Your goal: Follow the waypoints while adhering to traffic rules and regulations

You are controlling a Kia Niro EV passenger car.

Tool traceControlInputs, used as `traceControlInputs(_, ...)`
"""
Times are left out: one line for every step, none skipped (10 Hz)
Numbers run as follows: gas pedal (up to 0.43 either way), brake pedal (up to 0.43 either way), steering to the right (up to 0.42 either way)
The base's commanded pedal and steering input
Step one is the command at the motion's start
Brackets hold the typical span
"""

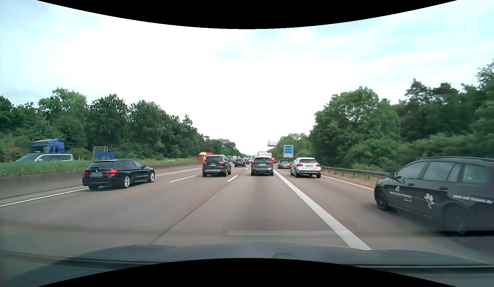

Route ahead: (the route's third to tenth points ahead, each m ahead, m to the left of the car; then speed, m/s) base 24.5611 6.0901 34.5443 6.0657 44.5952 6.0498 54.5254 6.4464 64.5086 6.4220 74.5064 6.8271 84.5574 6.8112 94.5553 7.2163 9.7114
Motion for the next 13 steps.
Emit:
traceControlInputs(0.0,0.085,-0.002)
traceControlInputs(0.0,0.104,-0.001)
traceControlInputs(0.0,0.11,-0.001)
traceControlInputs(0.0,0.116,-0.001)
traceControlInputs(0.0,0.128,-0.002)
traceControlInputs(0.0,0.134,-0.001)
traceControlInputs(0.0,0.14,-0.001)
traceControlInputs(0.0,0.14,-0.001)
traceControlInputs(0.0,0.14,-0.002)
traceControlInputs(0.0,0.14,-0.001)
traceControlInputs(0.0,0.146,-0.001)
traceControlInputs(0.0,0.146,-0.002)
traceControlInputs(0.0,0.134,-0.003)
